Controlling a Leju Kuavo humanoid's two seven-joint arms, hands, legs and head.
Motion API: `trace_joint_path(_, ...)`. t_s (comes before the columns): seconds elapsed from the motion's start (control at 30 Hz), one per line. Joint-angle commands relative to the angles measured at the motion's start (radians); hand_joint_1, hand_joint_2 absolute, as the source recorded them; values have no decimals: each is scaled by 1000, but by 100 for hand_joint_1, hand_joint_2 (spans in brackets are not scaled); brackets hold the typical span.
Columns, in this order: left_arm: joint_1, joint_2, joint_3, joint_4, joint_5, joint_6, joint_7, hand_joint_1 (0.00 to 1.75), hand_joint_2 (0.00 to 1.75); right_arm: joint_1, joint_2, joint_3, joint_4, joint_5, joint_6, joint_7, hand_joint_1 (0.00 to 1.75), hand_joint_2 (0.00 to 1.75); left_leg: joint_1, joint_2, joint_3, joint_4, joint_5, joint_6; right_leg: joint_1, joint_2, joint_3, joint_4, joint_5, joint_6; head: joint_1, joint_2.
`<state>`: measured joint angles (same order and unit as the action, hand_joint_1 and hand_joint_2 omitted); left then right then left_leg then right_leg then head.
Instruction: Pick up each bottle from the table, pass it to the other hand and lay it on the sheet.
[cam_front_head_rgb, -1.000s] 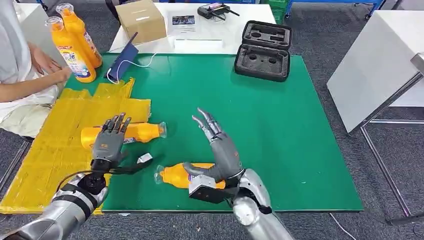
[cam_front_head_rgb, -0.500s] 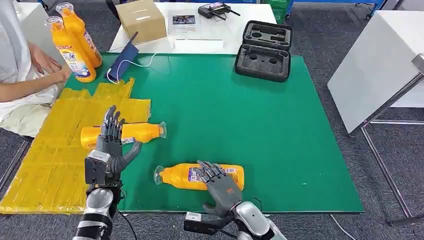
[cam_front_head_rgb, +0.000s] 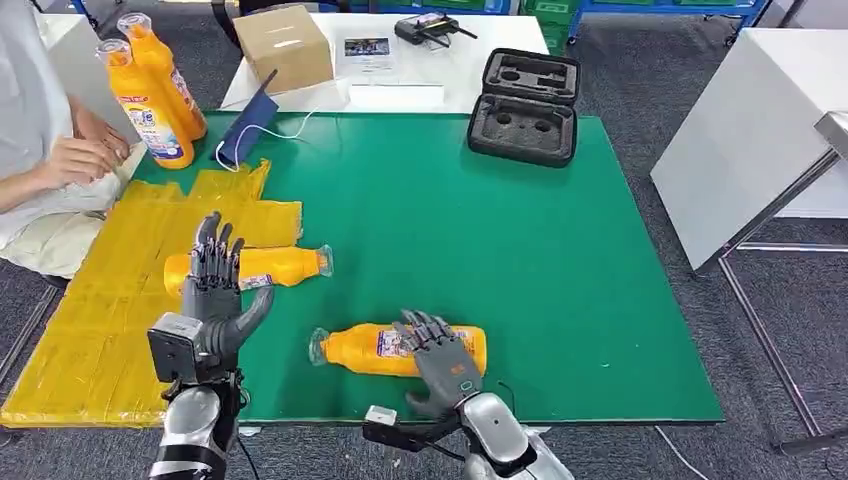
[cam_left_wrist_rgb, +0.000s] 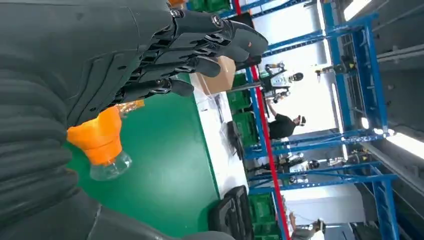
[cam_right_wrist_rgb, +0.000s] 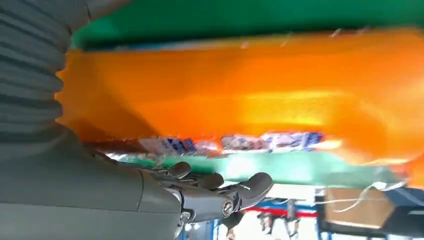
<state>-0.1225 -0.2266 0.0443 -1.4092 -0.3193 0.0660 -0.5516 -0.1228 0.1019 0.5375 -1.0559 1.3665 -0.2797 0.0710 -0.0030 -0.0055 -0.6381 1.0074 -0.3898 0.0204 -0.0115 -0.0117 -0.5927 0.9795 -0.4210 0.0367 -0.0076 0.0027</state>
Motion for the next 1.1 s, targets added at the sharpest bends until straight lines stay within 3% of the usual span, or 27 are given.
trace_joint_path(0.03, 18, -6, 7, -14, -24, 32, 9, 0, 175, 24, 33, -99, -62, -63, -81, -76, 0, 175, 0, 0, 1, -1, 0, 0, 0, 0, 2, -1, -1, -1, 0, 0)
trace_joint_path(0.2, 21, -6, 9, -16, -24, 32, 10, 0, 175, 34, 27, -99, -96, -64, -71, -72, 0, 175, 0, -1, 0, 0, 0, 0, 0, -1, 11, 0, 5, 3, 0, 0)
trace_joint_path(0.53, 17, -11, 12, -3, -29, 43, 9, 0, 175, 34, 32, -122, -137, -77, -81, -84, 0, 175, 0, 0, -5, 0, -1, 0, 0, 0, 6, 0, 5, 3, 0, 0)
trace_joint_path(0.73, 10, -15, 3, 1, -29, 36, 9, 0, 175, -26, 32, -130, -2, -48, -36, -35, 0, 175, 0, 0, -6, 0, 1, 0, 0, 1, 5, -1, 6, 3, 0, 0)
trace_joint_path(1.1, 10, -15, 3, 1, -29, 36, 9, 0, 175, -26, 32, -130, -2, -48, -36, -35, 0, 175, 0, 0, -6, 0, 0, 0, 0, 0, 4, -1, 6, 3, 0, 0)
